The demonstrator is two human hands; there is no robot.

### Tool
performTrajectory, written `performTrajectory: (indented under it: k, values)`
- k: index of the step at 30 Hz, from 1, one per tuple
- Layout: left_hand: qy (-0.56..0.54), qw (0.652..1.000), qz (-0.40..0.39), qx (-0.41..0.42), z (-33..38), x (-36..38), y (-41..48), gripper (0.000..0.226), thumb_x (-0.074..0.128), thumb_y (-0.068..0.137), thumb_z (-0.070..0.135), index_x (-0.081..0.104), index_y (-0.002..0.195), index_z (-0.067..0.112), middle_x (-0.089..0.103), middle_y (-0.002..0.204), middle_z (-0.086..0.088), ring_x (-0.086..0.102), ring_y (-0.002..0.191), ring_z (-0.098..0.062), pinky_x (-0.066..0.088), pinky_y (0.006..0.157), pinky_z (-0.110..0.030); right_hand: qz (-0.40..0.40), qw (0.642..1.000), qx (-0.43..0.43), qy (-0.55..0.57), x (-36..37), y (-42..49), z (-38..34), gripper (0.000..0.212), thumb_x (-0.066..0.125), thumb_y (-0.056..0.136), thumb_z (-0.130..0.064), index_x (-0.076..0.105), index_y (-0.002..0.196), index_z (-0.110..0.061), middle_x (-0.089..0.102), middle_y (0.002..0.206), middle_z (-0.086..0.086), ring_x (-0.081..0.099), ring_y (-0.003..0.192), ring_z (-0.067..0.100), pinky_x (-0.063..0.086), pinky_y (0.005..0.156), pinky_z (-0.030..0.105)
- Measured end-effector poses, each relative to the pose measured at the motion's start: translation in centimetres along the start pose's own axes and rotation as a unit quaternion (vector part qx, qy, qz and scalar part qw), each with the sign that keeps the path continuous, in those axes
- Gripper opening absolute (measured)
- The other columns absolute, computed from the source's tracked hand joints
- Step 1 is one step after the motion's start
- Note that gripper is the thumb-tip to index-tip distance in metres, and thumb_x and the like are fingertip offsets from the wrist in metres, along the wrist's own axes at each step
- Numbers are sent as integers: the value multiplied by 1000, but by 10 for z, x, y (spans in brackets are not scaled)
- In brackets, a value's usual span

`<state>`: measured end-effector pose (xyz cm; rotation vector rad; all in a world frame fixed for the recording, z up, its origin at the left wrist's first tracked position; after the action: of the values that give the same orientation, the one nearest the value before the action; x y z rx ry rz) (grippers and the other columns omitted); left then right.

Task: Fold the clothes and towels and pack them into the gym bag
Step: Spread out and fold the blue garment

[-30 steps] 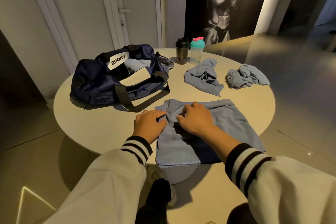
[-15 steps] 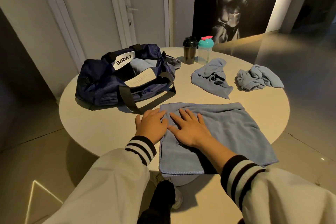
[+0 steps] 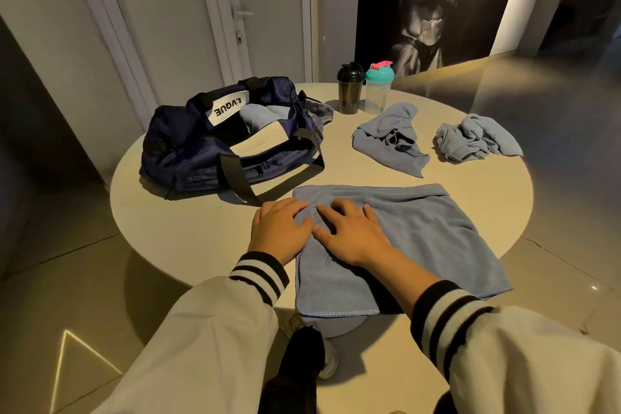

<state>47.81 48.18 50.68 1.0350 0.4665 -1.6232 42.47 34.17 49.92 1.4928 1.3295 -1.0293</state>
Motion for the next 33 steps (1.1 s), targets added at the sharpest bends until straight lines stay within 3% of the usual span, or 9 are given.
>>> performTrajectory:
  k: [3,5,7,10,15,22,26,30,33]
  values:
    - [46,999,6,27,3,2,0,44,48,100,39,49,144,33,48,149,7,36,135,-20,26,117,-38,-39,999,13,-11,0,4,0,63,20,103,-59,20,159,-30,15,166,1,7,154,22,-4,122,56]
    - [73,997,31,20,-1,-1,2,43,48,101,41,49,143,31,45,150,4,36,135,-21,29,114,-39,-46,999,11,-10,-4,4,-3,59,23,105,-53,20,158,-30,17,166,3,4,154,24,-1,121,57]
    - [53,997,56,2,-5,-7,3,39,52,100,42,54,137,30,49,143,3,40,128,-22,36,109,-40,9,1000,6,-11,-13,-3,-5,54,31,104,-50,31,154,-29,33,157,9,20,149,30,16,120,51]
    - [-27,998,52,32,3,-9,0,26,58,98,38,63,122,31,56,126,5,49,116,-18,45,101,-41,62,998,18,-9,-19,-22,-6,42,39,102,-49,52,135,-27,47,127,8,41,123,29,38,103,42]
    - [-1,995,-21,97,13,4,-13,31,53,99,41,64,127,33,61,131,11,45,120,-15,39,106,-36,53,999,-3,1,-3,-44,-3,48,31,104,-52,43,144,-29,45,134,6,43,122,27,32,109,39]
    - [40,993,-43,103,14,4,-38,47,47,102,43,43,148,32,35,158,6,30,143,-16,19,120,-34,59,998,2,-6,-3,-46,-5,47,29,105,-46,42,146,-26,42,147,0,36,137,20,17,117,51]
    - [40,996,24,81,8,-7,-42,35,53,100,40,58,133,31,45,148,5,39,133,-18,31,111,-37,85,996,-3,14,-10,-49,-6,42,39,102,-43,54,136,-23,55,137,-1,44,131,20,31,111,49]
    - [13,999,21,40,0,-11,-39,32,53,101,35,61,131,27,62,134,4,56,118,-20,41,107,-39,134,991,-8,0,-28,-58,-9,39,48,97,-47,64,125,-25,57,120,3,49,114,24,43,92,38]
    - [-52,998,18,35,2,-14,-41,32,55,101,30,63,131,24,56,142,2,53,126,-21,41,110,-41,81,996,-1,-28,-22,-62,-9,38,46,97,-49,62,125,-28,54,120,4,47,116,26,41,93,40]
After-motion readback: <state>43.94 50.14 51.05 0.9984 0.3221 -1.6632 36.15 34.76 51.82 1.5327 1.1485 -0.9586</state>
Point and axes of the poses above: each hand's wrist, its own y-axis towards the middle knuckle, its own x-axis out of the palm, z = x × y, the point moved 7 cm from there along y, towards the middle knuckle
